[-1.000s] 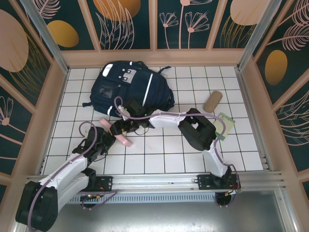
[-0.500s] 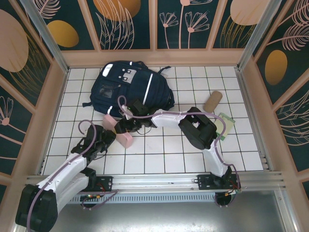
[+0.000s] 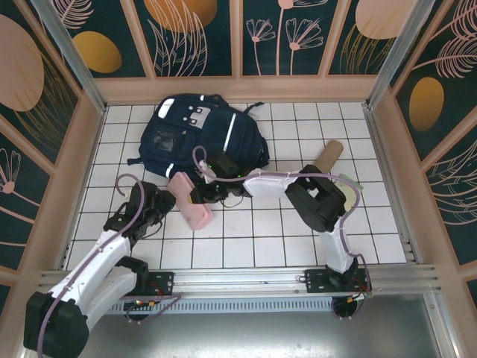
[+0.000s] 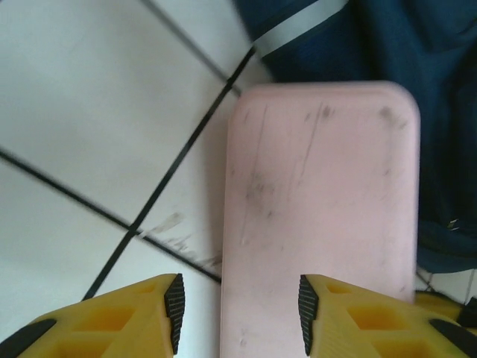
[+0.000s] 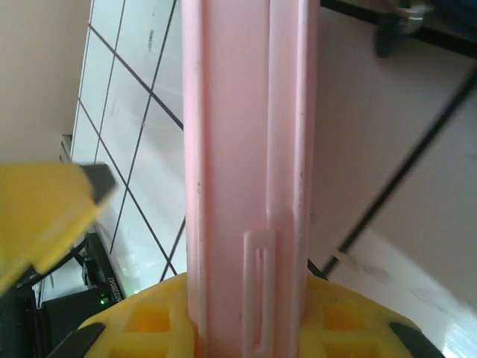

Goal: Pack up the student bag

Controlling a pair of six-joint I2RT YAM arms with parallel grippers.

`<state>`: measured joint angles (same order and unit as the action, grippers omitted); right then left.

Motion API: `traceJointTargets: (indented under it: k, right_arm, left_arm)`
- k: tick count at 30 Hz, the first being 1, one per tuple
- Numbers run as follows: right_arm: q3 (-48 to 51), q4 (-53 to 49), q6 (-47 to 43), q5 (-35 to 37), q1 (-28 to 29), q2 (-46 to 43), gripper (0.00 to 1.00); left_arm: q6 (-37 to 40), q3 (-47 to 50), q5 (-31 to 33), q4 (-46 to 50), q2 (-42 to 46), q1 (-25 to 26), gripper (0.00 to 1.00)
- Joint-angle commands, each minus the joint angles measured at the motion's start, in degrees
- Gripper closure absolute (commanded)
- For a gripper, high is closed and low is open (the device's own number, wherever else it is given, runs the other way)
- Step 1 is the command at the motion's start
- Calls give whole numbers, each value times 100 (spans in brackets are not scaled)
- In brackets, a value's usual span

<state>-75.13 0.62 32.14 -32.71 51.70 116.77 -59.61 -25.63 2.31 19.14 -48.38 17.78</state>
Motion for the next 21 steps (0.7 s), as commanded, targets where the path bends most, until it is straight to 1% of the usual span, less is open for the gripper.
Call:
traceJointTargets:
  k: [1, 5, 8, 11, 17, 18, 21]
  right_arm:
    - [367, 184, 64, 165, -196, -794, 87]
    - [1095, 309, 170, 287, -478, -1504, 87]
    - [1716, 421, 292, 337, -826, -2121, 86]
    - [2241, 365, 311, 461, -1212, -2750, 86]
    - [3197, 153, 370, 609, -2097, -3922, 85]
    - [3342, 119, 389, 592, -2328, -4117, 85]
    - [3703, -1, 433, 575, -2785, -4574, 84]
  left_arm:
    - [697, -621, 135, 134, -345, 26, 53]
    - [1212, -1322, 32, 9, -967, 30, 54]
    - [1557, -1859, -95, -113, -1526, 67, 55]
    - [1857, -2397, -124, -235, -2168, 216, 55]
    - [2472, -3669, -174, -319, -3593, 719, 55]
    - [2580, -3909, -144, -295, -3863, 825, 56]
    - [2877, -4618, 29, -206, -4604, 1158, 56]
